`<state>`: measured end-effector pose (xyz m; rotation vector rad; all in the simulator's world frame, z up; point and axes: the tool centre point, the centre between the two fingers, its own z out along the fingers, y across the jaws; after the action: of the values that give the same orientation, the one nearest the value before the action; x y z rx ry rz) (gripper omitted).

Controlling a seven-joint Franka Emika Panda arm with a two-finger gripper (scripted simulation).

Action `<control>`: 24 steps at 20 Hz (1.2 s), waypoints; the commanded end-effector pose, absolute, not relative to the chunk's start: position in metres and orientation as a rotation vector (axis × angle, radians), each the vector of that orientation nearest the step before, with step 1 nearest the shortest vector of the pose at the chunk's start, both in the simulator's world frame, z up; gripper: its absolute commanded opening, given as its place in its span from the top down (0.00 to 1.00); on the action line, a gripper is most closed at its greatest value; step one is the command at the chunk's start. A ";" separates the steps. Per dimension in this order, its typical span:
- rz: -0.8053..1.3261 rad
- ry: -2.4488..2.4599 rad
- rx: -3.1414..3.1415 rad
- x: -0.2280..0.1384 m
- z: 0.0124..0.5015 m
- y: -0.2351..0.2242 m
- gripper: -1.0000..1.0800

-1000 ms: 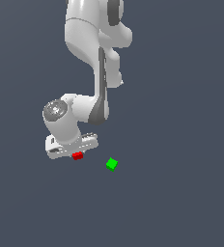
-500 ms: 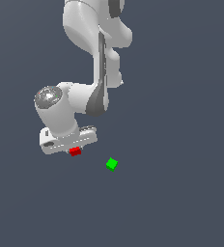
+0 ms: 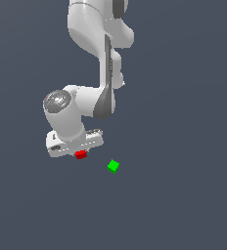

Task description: Stack the red cube on top of the green cube.

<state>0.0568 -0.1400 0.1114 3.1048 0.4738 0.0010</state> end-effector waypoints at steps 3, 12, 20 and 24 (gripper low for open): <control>0.001 0.477 3.105 0.063 0.099 -0.104 1.00; 0.001 0.477 3.105 0.080 0.068 -0.021 1.00; 0.001 0.477 3.105 0.086 0.061 -0.001 0.04; 0.001 0.477 3.105 0.086 0.061 -0.001 0.04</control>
<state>0.0855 -0.0008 0.0609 3.1056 0.4777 0.0003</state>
